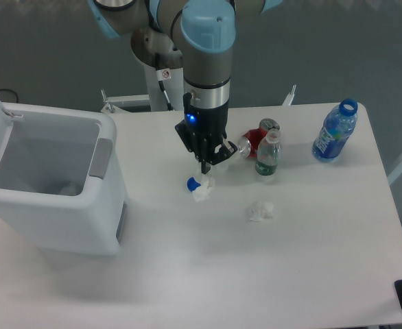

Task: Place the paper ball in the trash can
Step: 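Lower the gripper onto the crumpled white paper ball and close it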

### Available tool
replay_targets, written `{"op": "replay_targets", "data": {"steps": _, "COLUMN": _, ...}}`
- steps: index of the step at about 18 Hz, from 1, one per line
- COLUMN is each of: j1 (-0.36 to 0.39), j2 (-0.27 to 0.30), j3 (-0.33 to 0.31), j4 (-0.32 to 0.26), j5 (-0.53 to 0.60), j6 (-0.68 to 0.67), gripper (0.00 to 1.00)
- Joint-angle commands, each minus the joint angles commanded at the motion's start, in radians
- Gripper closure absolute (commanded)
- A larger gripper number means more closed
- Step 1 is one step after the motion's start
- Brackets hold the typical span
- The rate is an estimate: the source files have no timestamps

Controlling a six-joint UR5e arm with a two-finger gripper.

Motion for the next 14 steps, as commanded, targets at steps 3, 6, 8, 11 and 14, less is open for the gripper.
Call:
{"op": "replay_targets", "data": {"steps": 3, "j1": -0.005, "j2": -0.002, "j3": 0.005, "j4": 0.002, "j5": 0.000, "j6": -0.029, "gripper": 1.00}}
{"op": "replay_targets", "data": {"steps": 6, "j1": -0.006, "j2": -0.003, "j3": 0.014, "j4": 0.003, "j5": 0.000, "j6": -0.038, "gripper": 1.00}}
{"op": "replay_targets", "data": {"steps": 8, "j1": -0.005, "j2": 0.000, "j3": 0.026, "j4": 0.002, "j5": -0.002, "j6": -0.069, "gripper": 1.00}}
{"op": "replay_targets", "data": {"steps": 11, "j1": -0.006, "j2": 0.003, "j3": 0.038, "j4": 0.000, "j5": -0.031, "j6": -0.150, "gripper": 1.00}}
{"op": "replay_targets", "data": {"steps": 14, "j1": -0.011, "j2": 0.026, "j3": 0.054, "j4": -0.005, "j5": -0.060, "j6": -0.254, "gripper": 1.00}}
